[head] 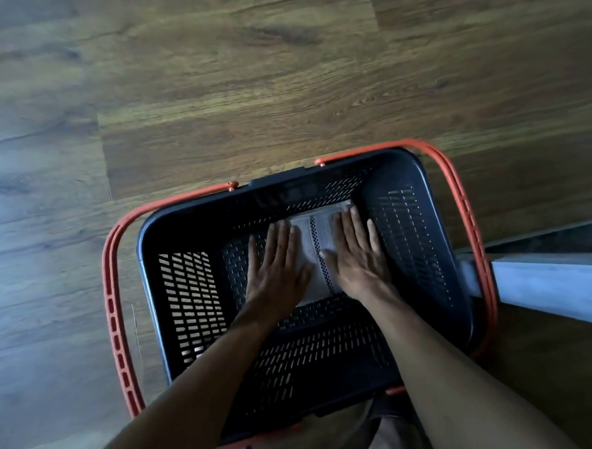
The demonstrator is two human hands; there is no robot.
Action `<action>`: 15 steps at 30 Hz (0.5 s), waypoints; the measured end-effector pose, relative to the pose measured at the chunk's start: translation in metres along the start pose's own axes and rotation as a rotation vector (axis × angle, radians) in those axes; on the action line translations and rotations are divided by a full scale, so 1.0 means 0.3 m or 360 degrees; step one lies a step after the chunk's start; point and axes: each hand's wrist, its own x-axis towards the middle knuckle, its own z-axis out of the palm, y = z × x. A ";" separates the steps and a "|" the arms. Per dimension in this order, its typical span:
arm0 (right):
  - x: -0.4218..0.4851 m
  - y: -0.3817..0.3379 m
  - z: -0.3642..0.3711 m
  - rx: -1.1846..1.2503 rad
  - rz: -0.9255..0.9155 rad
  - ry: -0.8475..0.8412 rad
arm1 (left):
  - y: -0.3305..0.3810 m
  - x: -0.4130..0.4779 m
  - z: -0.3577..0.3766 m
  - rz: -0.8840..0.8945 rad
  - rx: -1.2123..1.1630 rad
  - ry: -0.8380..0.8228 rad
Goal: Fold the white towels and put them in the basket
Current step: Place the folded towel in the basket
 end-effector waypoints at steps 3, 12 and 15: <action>0.016 0.006 0.008 0.0022 -0.0014 -0.0023 | 0.008 0.012 -0.003 -0.0041 0.0021 -0.0039; -0.155 -0.027 -0.330 0.0237 0.0181 -0.0276 | 0.032 -0.095 -0.318 -0.0113 -0.0129 -0.0162; -0.296 -0.044 -0.529 0.0239 0.0186 -0.0084 | 0.052 -0.155 -0.507 0.0006 -0.0019 0.0003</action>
